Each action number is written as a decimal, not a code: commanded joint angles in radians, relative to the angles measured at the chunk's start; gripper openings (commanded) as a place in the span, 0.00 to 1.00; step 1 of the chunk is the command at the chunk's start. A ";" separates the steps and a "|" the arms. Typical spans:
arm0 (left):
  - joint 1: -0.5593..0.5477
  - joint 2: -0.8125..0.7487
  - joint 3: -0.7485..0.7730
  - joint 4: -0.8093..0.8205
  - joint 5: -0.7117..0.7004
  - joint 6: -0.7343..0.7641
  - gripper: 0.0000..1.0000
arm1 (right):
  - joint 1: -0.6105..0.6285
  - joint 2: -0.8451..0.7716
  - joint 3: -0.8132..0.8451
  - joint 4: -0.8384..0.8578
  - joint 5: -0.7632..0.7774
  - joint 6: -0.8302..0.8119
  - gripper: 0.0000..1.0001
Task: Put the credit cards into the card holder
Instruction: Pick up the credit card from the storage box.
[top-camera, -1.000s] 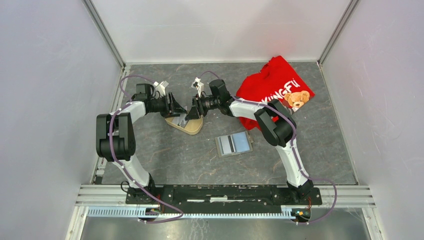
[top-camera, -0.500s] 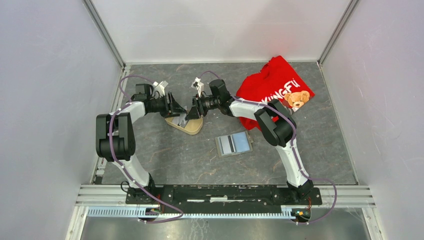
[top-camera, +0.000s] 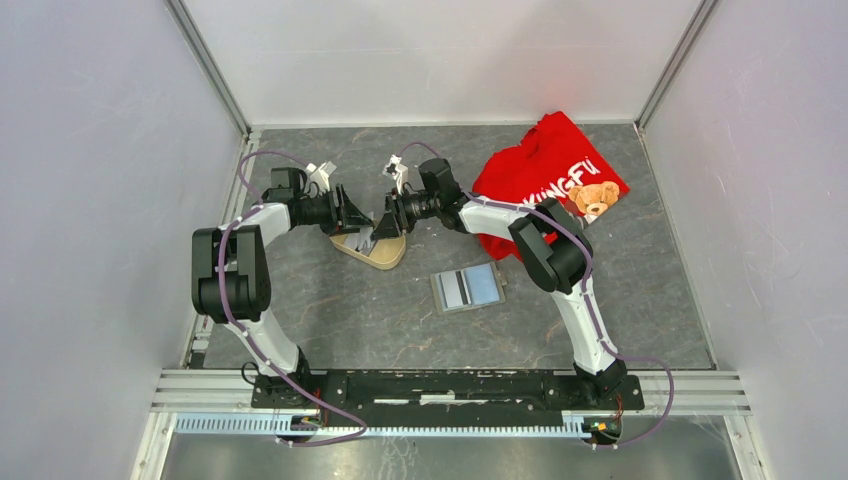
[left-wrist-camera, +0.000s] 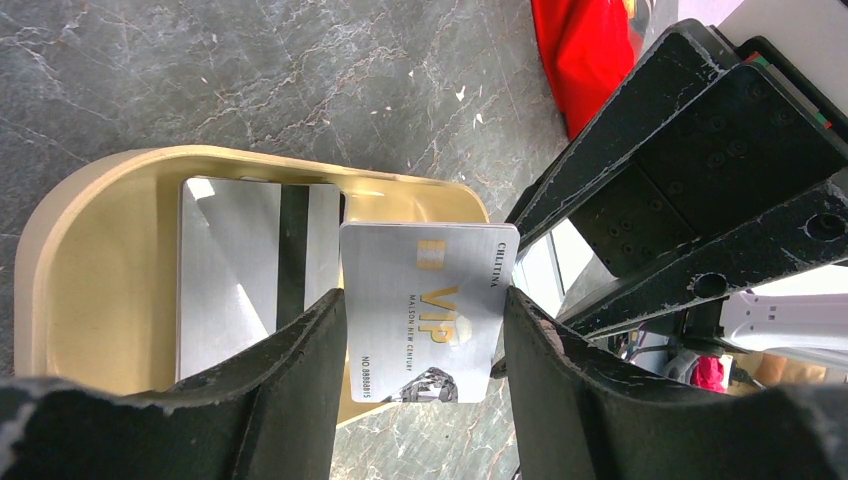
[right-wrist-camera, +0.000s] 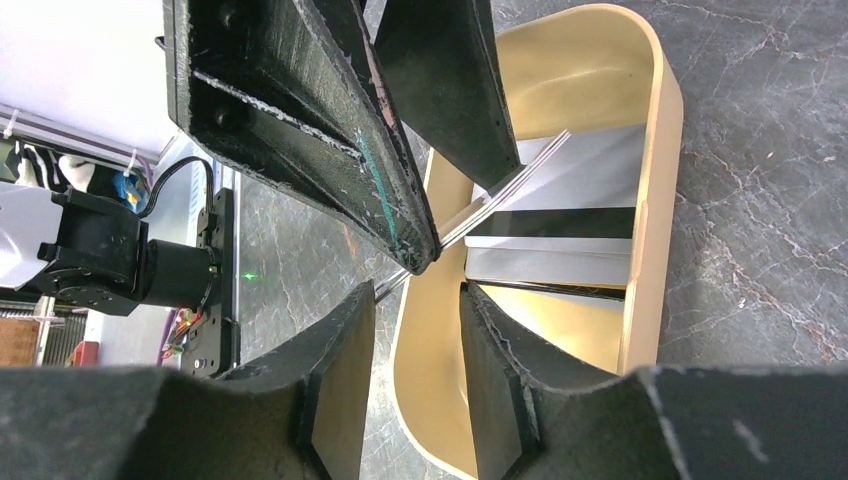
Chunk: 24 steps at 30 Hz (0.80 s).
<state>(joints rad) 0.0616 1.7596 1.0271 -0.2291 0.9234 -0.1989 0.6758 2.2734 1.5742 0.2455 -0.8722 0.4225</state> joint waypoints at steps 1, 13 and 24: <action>0.004 -0.014 -0.002 0.023 0.060 -0.053 0.54 | -0.004 0.024 0.015 0.024 0.002 -0.011 0.42; 0.006 -0.013 -0.004 0.022 0.061 -0.051 0.58 | -0.005 0.028 0.013 0.014 0.008 -0.019 0.41; 0.006 -0.009 -0.004 0.022 0.069 -0.054 0.58 | -0.004 0.039 0.035 -0.015 0.029 -0.034 0.37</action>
<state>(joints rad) 0.0658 1.7596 1.0237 -0.2295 0.9489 -0.2035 0.6739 2.3024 1.5742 0.2268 -0.8562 0.4099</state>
